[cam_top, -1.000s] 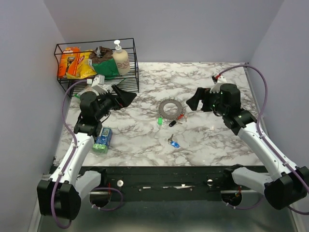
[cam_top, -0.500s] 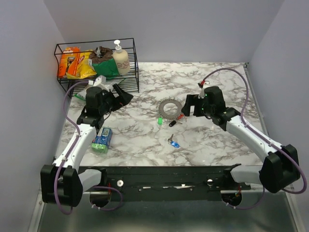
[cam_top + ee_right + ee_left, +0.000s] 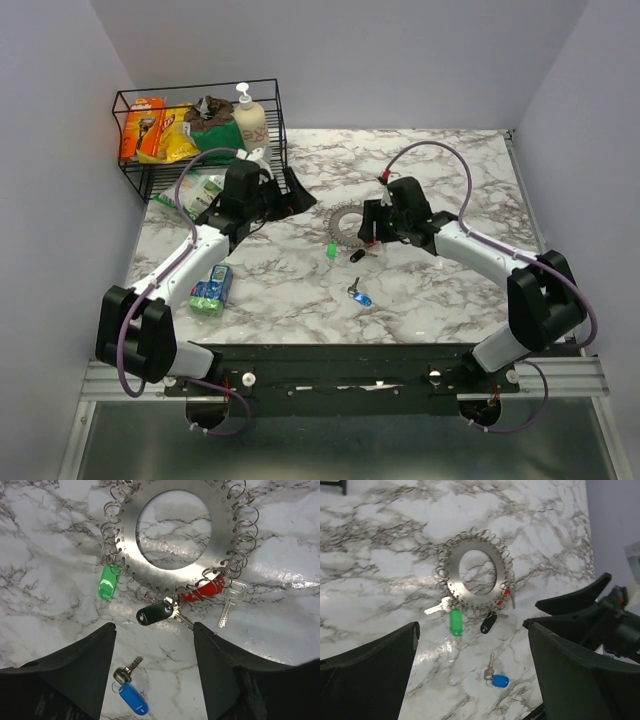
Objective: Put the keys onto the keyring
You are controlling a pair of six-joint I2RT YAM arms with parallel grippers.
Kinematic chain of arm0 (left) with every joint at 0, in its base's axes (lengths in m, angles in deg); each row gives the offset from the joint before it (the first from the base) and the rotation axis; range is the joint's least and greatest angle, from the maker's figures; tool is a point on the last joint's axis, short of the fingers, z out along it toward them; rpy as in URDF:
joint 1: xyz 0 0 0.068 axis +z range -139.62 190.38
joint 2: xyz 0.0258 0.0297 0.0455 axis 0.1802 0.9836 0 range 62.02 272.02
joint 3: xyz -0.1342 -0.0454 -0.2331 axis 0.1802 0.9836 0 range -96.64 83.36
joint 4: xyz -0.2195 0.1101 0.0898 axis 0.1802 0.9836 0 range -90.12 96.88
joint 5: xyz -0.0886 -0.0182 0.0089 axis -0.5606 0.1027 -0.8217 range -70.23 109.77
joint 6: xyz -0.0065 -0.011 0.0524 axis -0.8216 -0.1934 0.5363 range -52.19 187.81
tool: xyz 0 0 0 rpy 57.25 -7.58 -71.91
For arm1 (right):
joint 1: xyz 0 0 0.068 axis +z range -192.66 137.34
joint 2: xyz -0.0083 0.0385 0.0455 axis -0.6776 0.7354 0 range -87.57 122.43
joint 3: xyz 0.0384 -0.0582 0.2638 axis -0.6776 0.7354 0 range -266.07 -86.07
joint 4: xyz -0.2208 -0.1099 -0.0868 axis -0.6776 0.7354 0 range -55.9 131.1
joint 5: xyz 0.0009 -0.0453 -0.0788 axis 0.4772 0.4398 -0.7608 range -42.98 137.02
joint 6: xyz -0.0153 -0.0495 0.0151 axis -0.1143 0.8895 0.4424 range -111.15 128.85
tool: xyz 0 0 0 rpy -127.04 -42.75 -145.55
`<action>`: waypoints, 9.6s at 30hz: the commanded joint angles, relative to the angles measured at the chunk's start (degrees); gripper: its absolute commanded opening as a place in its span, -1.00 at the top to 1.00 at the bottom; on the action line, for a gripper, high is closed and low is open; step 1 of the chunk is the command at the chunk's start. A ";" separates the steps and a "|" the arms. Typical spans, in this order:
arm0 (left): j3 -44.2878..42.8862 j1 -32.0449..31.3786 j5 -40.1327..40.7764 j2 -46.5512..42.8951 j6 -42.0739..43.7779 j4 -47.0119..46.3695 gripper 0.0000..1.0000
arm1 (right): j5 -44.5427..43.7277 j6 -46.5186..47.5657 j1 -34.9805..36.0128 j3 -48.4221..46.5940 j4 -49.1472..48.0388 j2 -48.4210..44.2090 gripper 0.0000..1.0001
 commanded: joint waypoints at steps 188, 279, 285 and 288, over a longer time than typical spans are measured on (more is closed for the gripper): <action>-11.36 -9.53 6.98 26.33 3.63 9.87 -0.96 | 2.53 0.48 1.12 -33.56 11.94 32.75 0.99; -21.11 -8.30 -2.16 32.21 10.40 14.00 -0.89 | -5.90 -9.01 -1.35 -21.60 14.05 23.87 0.99; -21.90 -8.39 -3.83 34.59 9.08 12.51 -0.89 | -7.57 -9.36 -1.35 -20.81 14.40 24.58 0.99; -21.99 -8.39 -5.14 35.81 7.76 11.28 -0.90 | -8.54 -9.45 -1.35 -19.50 14.40 24.14 0.99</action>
